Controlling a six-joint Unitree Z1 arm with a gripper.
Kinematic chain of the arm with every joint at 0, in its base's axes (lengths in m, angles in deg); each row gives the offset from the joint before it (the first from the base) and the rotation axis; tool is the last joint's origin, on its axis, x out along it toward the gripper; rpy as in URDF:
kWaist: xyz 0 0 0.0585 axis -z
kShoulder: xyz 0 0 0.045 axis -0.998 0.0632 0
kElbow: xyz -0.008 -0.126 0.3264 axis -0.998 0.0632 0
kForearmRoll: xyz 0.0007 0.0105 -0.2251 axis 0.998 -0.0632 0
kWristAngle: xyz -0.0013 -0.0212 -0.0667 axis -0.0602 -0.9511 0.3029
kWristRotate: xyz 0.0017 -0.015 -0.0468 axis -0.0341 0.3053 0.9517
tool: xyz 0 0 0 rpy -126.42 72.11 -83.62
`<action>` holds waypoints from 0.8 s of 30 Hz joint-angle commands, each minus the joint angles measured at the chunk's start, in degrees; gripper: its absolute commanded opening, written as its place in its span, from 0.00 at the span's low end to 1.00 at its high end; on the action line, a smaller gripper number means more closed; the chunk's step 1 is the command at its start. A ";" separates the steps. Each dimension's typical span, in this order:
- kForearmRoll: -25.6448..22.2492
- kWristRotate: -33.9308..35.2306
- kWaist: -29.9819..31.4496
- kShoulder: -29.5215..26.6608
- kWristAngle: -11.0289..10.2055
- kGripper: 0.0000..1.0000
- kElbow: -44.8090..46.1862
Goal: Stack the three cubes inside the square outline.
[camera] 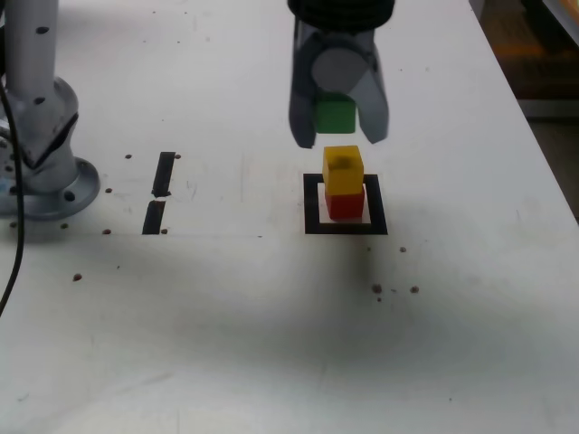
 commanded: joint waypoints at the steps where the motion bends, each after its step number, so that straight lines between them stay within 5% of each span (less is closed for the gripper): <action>1: 0.63 -0.09 -0.07 0.68 0.48 0.17 -0.26; 24: 5.80 -2.39 -2.84 2.00 2.58 0.21 4.18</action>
